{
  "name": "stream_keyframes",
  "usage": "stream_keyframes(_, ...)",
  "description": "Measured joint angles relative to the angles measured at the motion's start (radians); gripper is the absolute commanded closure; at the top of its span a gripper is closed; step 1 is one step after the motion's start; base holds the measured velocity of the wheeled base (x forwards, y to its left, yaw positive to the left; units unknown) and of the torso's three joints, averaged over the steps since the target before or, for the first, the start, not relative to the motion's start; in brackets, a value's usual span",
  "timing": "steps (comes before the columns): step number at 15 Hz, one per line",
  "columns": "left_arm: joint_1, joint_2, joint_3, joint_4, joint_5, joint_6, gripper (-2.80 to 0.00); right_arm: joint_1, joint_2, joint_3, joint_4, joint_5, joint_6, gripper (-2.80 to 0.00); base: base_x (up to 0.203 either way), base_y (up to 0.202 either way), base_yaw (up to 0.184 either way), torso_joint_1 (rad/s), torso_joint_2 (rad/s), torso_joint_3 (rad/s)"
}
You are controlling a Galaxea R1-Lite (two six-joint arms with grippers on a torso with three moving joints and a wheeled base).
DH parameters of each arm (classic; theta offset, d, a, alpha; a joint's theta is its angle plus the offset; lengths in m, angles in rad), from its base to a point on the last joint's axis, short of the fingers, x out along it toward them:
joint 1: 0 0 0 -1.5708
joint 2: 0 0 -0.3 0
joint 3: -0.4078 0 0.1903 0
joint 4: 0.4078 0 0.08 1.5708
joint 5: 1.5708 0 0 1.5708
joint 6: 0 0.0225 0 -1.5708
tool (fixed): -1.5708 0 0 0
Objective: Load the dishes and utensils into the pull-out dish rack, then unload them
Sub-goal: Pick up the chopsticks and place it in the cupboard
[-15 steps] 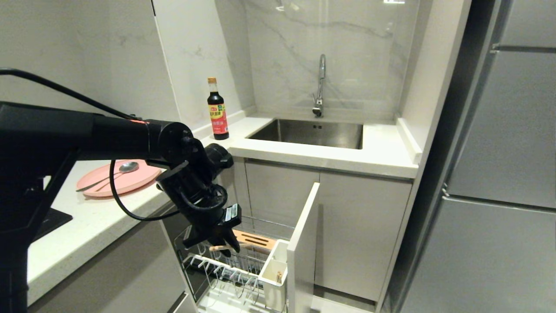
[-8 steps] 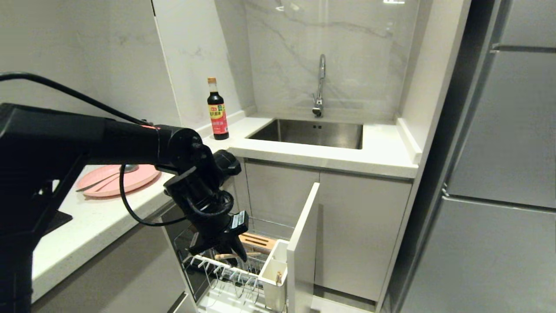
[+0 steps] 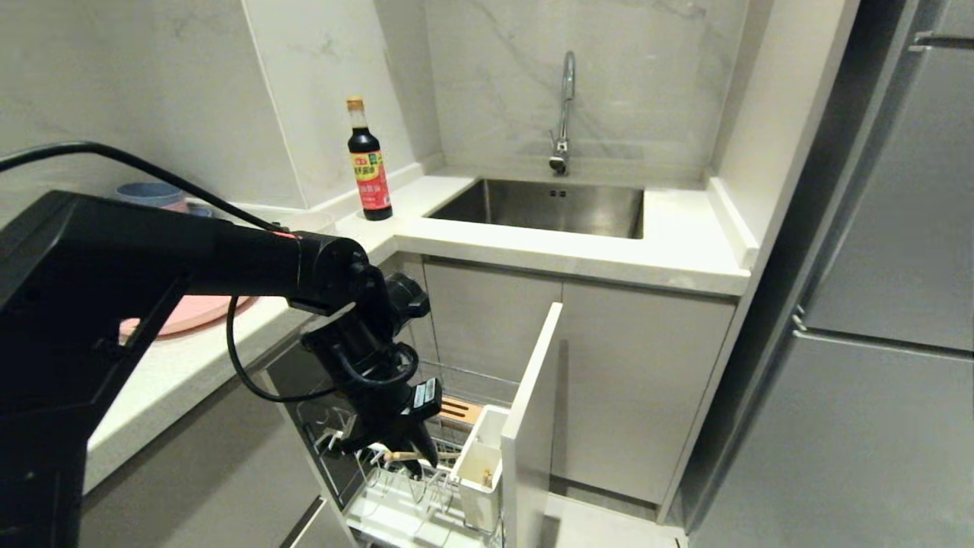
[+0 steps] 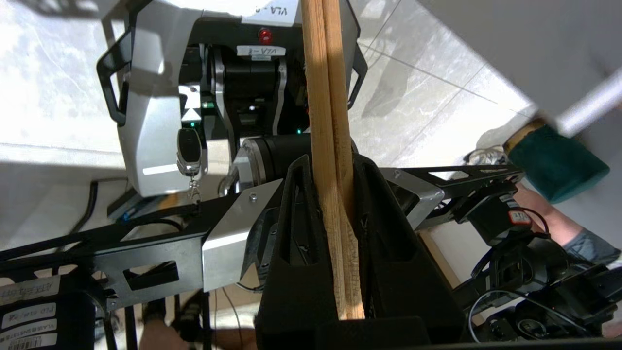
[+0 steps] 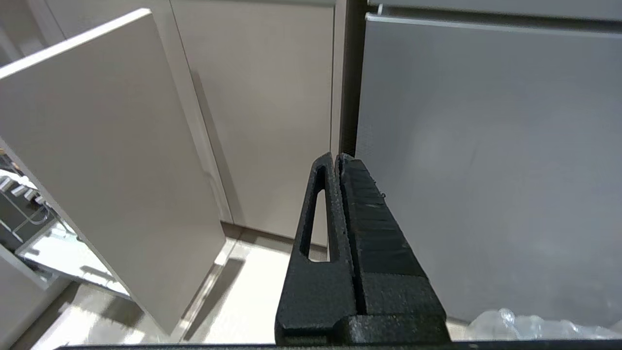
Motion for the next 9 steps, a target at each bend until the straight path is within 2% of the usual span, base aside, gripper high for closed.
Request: stream_keyframes(9, -0.028, 0.008, -0.040, 0.003, -0.003, 0.003, 0.00, 0.000, 0.000, 0.000, 0.000, 0.000, 0.000, 0.00, 0.000, 0.000, 0.000, 0.004, 0.00, -0.197)
